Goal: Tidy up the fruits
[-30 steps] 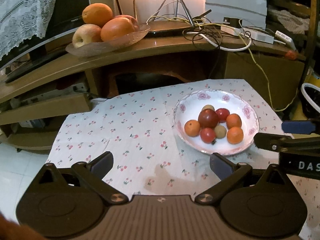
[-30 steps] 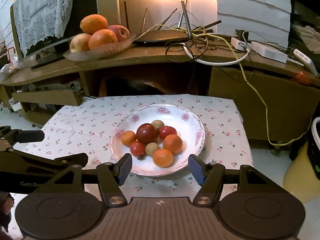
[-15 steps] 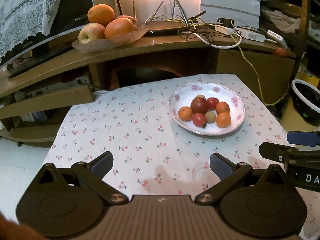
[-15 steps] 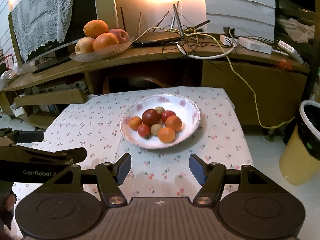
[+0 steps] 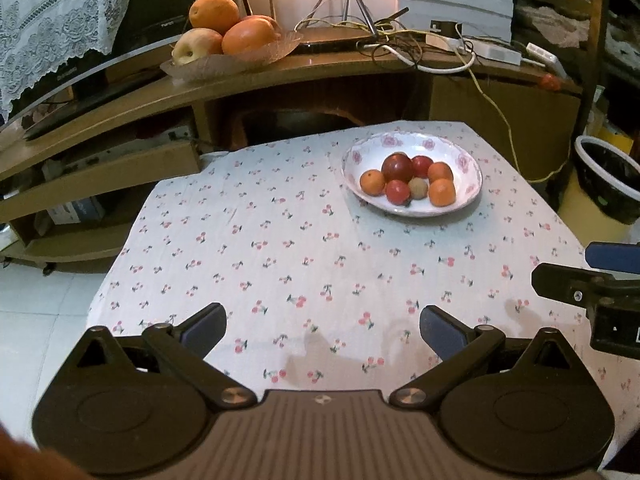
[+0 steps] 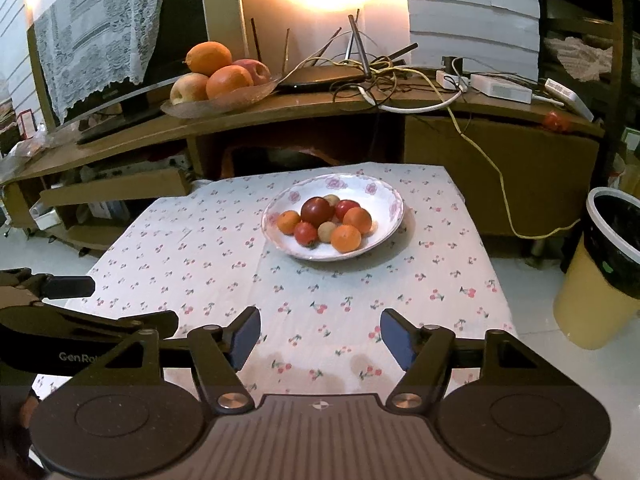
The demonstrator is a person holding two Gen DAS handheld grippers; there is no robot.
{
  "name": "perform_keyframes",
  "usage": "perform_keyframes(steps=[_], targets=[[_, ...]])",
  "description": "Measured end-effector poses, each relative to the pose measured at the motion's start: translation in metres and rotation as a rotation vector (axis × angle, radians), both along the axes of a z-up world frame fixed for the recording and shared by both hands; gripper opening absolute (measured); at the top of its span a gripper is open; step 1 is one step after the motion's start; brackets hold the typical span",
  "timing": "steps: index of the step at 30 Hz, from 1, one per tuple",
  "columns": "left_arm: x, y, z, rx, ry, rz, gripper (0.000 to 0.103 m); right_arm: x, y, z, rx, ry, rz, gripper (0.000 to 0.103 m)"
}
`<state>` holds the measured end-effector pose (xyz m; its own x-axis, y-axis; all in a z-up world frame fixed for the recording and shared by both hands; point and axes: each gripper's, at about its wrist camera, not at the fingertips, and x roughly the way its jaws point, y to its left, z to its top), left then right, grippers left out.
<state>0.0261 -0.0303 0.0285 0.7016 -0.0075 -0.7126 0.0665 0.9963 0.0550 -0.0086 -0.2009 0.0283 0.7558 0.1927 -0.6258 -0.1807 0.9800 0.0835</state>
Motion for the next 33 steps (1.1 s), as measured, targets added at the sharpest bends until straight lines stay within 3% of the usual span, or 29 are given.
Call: perform_keyframes(steps=[16,33], targets=[[-0.032,-0.001,-0.009,0.013,0.04,-0.002,0.103,-0.035,0.008,-0.005,-0.031,0.017,0.014,0.069],[-0.053,-0.003,-0.004,0.026,0.017,-0.014,0.103,-0.052,0.017,-0.013,-0.065,0.047,0.023,0.07]])
